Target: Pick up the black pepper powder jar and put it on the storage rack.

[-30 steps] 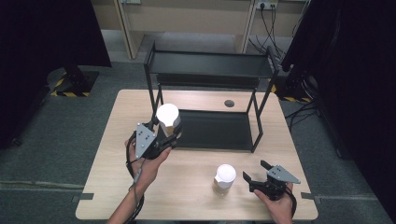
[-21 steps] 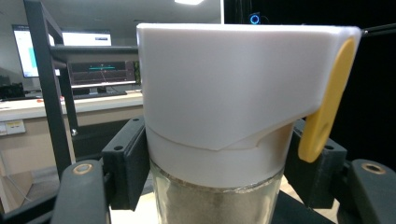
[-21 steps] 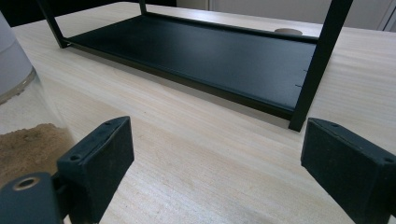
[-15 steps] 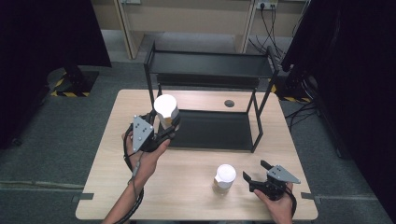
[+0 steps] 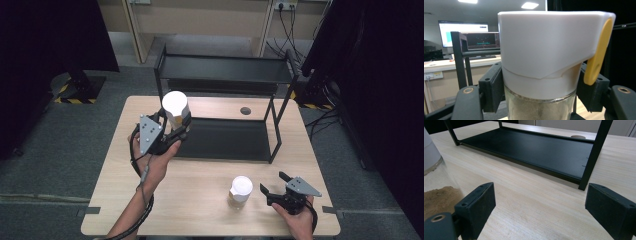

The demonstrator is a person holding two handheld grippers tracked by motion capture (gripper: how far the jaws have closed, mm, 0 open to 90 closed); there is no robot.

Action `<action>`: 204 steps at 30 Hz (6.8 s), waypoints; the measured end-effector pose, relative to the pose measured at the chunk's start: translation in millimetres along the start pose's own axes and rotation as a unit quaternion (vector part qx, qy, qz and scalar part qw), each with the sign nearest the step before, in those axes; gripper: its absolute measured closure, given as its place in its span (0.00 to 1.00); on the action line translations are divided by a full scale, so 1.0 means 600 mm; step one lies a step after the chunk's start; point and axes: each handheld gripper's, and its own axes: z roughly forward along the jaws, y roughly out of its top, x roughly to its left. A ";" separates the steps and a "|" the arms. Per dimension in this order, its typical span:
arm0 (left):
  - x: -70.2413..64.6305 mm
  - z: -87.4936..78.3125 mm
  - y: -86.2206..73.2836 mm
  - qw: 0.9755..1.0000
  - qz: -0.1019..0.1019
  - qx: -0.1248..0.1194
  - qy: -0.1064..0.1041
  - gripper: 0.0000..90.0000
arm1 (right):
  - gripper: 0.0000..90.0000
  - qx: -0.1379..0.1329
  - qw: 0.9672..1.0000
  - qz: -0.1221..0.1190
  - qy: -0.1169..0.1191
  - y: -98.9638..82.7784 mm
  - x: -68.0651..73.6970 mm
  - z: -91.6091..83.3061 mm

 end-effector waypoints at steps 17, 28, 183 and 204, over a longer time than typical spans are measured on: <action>-0.001 0.025 0.031 1.000 -0.001 -0.011 0.011 0.34 | 0.11 0.000 1.000 0.001 0.000 0.000 0.000 0.000; 0.004 0.033 0.052 1.000 0.000 -0.021 0.020 0.34 | 0.11 -0.001 1.000 0.001 -0.001 0.000 0.000 0.000; 0.055 0.165 0.153 0.996 -0.020 0.027 0.087 0.17 | 0.11 0.002 1.000 -0.010 0.004 0.002 0.001 0.003; 0.039 0.111 0.095 0.997 -0.011 0.027 0.068 0.18 | 0.11 0.002 1.000 -0.011 0.002 0.002 0.003 0.003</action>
